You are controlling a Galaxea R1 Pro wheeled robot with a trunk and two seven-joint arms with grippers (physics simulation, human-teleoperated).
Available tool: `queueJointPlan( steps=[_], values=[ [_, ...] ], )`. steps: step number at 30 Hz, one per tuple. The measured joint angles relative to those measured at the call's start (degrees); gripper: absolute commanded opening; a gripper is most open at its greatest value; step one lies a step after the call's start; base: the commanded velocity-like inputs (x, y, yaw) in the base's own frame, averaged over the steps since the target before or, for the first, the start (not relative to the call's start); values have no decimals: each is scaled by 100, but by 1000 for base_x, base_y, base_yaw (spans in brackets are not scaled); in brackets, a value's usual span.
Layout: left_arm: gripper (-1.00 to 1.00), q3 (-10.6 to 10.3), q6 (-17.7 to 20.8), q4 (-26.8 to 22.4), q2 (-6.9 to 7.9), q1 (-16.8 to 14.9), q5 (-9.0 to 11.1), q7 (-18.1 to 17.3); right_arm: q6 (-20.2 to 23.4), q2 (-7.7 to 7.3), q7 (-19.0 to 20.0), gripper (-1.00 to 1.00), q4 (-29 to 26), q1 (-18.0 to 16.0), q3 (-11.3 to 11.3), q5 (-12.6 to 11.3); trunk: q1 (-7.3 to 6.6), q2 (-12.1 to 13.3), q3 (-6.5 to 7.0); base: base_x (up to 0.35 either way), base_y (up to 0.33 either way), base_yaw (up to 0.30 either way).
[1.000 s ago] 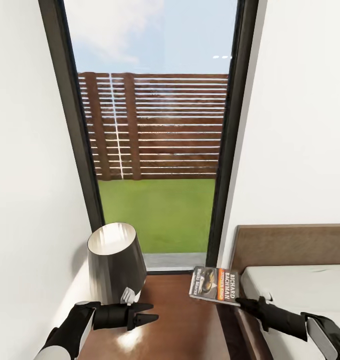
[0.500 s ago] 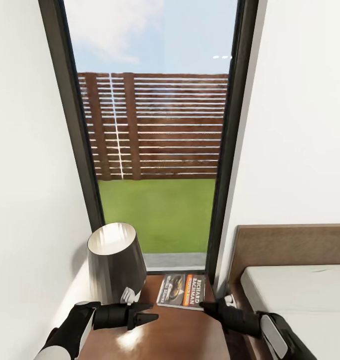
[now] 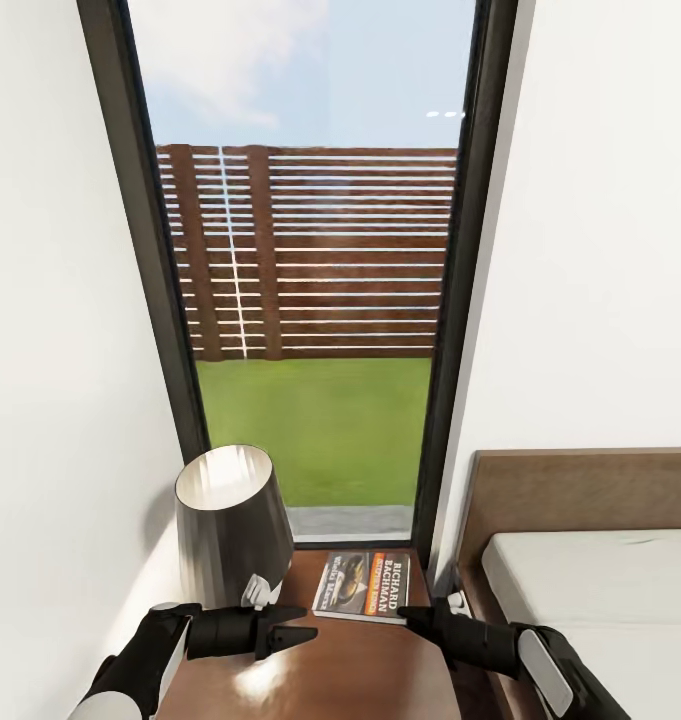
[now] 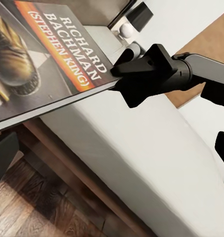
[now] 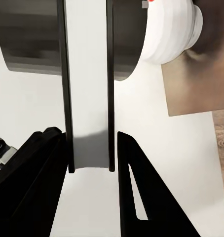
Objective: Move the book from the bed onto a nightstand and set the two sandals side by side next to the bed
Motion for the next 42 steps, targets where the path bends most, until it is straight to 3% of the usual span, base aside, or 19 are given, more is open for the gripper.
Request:
queueJointPlan(
  steps=[3, 42],
  values=[
    [100, 0, 0, 0, 0, 0, -1, 14, 0, 3, 0, -100, 0, 0, 0, 0, 0, 0, 0, 0, 0, 0],
    [100, -7, 18, 9, -7, 0, 8, -6, -3, -21, 11, -100, -9, 0, -9, -1, 856, -1564, -700, 0, 0, 0]
  ],
)
